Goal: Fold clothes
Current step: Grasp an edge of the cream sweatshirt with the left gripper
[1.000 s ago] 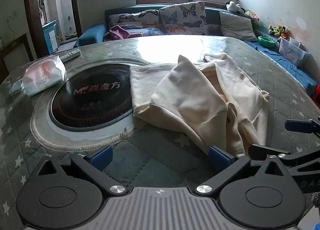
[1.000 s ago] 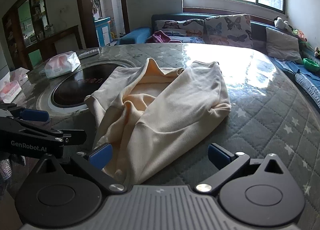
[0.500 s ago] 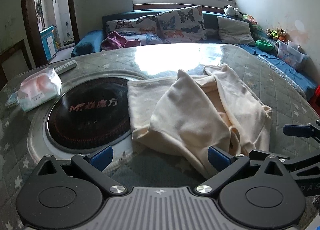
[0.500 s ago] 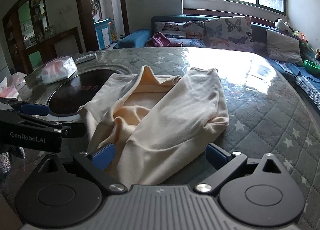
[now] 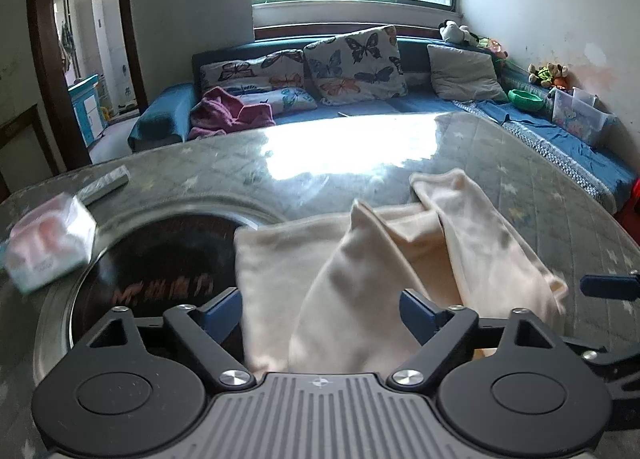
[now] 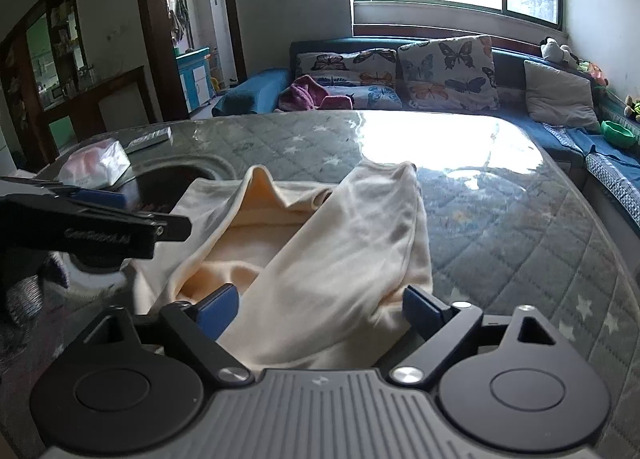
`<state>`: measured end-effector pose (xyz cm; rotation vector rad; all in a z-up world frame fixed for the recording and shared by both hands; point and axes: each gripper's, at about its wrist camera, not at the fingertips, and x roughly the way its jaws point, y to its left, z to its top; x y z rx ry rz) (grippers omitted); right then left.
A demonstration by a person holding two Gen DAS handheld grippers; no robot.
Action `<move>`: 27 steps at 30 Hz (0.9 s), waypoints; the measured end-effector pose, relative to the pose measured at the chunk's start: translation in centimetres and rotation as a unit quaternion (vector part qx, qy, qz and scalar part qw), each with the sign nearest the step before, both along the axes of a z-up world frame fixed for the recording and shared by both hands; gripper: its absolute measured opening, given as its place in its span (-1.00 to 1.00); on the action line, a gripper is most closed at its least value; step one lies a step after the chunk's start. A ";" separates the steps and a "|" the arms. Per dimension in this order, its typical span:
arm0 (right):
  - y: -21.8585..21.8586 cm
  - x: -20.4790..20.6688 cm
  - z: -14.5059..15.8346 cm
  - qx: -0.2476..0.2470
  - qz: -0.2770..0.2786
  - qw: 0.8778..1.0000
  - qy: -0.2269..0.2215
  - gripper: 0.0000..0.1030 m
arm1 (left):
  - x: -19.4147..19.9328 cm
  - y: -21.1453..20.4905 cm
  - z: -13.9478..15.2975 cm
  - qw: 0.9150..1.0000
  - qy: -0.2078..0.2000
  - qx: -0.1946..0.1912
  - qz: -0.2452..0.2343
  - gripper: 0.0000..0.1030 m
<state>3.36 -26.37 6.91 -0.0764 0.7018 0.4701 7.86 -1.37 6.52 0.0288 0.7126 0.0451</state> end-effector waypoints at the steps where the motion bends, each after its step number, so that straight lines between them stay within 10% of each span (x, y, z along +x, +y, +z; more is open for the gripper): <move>1: 0.0 0.5 0.1 0.003 0.001 1.000 0.001 0.71 | 0.7 0.0 0.0 1.000 -0.001 0.000 -0.002 0.63; 14: 0.9 6.3 0.1 -0.002 0.010 1.000 0.010 0.54 | 9.5 -0.3 -2.1 0.999 0.039 -0.001 -0.036 0.63; 22: 1.7 8.1 -0.6 -0.015 0.023 0.999 0.019 0.48 | 9.9 0.1 -3.7 0.994 0.053 -0.047 -0.086 -0.71; 27: 2.1 9.3 -0.8 -0.010 0.028 0.999 0.026 0.35 | 8.5 0.8 -3.0 0.995 0.025 -0.054 -0.082 -0.87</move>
